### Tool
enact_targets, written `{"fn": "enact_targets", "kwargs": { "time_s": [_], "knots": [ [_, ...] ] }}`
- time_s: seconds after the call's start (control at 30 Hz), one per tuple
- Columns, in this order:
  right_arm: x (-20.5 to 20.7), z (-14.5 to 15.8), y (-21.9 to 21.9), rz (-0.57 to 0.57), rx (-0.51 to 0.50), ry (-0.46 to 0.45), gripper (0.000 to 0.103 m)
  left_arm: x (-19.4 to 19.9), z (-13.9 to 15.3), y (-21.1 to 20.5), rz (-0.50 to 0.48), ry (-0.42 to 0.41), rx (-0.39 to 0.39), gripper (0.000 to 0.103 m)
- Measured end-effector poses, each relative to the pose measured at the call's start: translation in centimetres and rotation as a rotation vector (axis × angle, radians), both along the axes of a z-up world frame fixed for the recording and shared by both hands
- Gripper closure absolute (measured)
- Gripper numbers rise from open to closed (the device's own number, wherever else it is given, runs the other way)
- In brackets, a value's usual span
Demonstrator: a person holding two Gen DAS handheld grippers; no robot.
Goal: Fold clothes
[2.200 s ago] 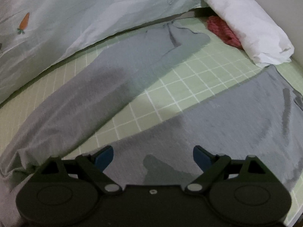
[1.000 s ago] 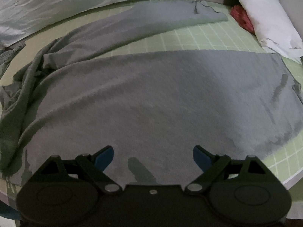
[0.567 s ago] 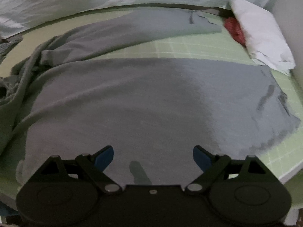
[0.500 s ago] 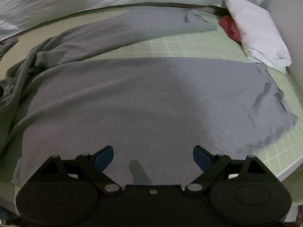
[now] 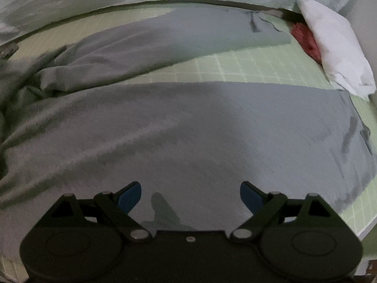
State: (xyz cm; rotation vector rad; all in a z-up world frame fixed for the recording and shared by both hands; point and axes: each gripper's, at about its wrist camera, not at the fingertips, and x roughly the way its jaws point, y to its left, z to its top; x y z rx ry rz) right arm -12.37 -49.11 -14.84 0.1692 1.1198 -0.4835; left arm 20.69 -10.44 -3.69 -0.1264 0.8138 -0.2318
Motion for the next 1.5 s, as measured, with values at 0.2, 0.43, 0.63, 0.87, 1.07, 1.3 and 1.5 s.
{"fn": "enact_targets", "kwargs": {
  "time_s": [0.2,0.43,0.63,0.87,1.07,1.3,1.5],
  "knots": [
    [1.2,-0.5,0.2,-0.042,-0.007,0.045,0.011,5.5,-0.2,4.1,0.241,-0.046,-0.031,0.048],
    [1.8,-0.9,1.8,0.011,-0.015,0.090,0.011,-0.6,-5.2,6.9,0.195,0.125,-0.025,0.036],
    [1.9,-0.8,3.8,0.096,-0.045,0.097,0.011,-6.1,-8.4,7.2,0.124,0.207,-0.026,0.036],
    [0.6,-0.2,4.7,0.128,-0.077,0.080,0.011,-8.4,-8.8,3.9,-0.039,0.139,0.090,0.036],
    [-2.2,0.6,4.4,0.099,-0.106,0.070,0.011,-8.6,-10.5,3.4,0.009,0.142,0.181,0.038],
    [-4.8,1.5,3.4,0.004,-0.102,0.043,0.011,-9.7,-10.2,6.8,0.189,0.140,0.140,0.103],
    [-4.9,0.8,4.4,0.035,-0.044,0.041,0.012,-12.8,-9.8,13.5,0.392,0.159,0.126,0.103]
  ]
}}
